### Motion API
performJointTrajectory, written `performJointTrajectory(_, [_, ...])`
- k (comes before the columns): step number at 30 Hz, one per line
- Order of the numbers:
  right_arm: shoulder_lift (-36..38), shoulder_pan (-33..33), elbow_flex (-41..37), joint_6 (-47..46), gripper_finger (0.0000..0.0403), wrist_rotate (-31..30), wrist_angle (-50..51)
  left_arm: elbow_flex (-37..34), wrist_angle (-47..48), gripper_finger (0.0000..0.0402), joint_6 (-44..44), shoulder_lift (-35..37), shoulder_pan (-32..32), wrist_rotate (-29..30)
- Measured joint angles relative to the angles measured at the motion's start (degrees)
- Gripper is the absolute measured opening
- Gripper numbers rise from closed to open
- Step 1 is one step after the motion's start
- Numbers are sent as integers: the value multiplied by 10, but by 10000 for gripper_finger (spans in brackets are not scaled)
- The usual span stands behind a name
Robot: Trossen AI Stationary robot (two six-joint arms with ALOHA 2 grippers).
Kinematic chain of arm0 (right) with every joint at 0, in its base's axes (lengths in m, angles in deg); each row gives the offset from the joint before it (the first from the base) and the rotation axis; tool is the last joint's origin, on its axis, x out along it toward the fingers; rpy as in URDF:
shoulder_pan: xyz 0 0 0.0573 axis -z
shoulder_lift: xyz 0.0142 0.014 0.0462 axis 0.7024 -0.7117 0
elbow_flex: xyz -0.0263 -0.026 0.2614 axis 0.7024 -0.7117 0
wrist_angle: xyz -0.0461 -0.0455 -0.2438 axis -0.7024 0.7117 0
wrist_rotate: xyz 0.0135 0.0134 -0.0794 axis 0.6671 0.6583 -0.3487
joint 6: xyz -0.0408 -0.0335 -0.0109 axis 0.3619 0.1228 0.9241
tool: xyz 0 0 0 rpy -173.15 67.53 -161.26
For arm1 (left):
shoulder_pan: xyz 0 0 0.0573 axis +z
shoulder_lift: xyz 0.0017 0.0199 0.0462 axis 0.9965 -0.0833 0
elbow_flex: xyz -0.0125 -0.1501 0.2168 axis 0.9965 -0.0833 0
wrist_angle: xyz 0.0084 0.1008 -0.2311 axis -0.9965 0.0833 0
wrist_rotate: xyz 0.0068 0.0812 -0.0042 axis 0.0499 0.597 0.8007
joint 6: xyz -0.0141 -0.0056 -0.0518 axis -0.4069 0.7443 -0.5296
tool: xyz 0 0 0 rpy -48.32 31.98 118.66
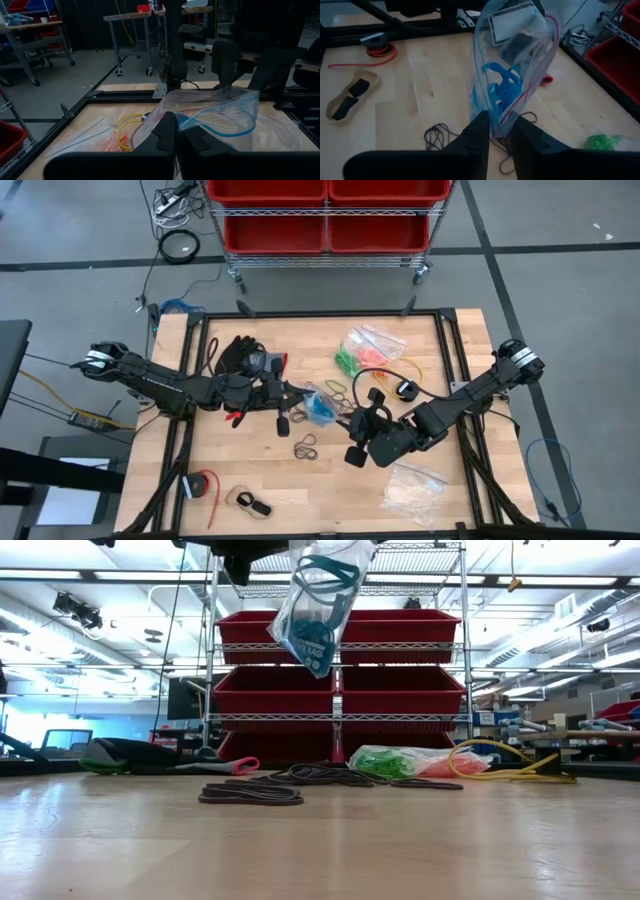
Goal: Sort rubber bands
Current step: Close the transparent zip bag
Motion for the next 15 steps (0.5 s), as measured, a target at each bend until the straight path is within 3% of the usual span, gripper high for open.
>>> performJointTrajectory(15, [0, 26, 0, 7, 1, 61, 0, 0, 36, 12, 22, 0, 0, 0])
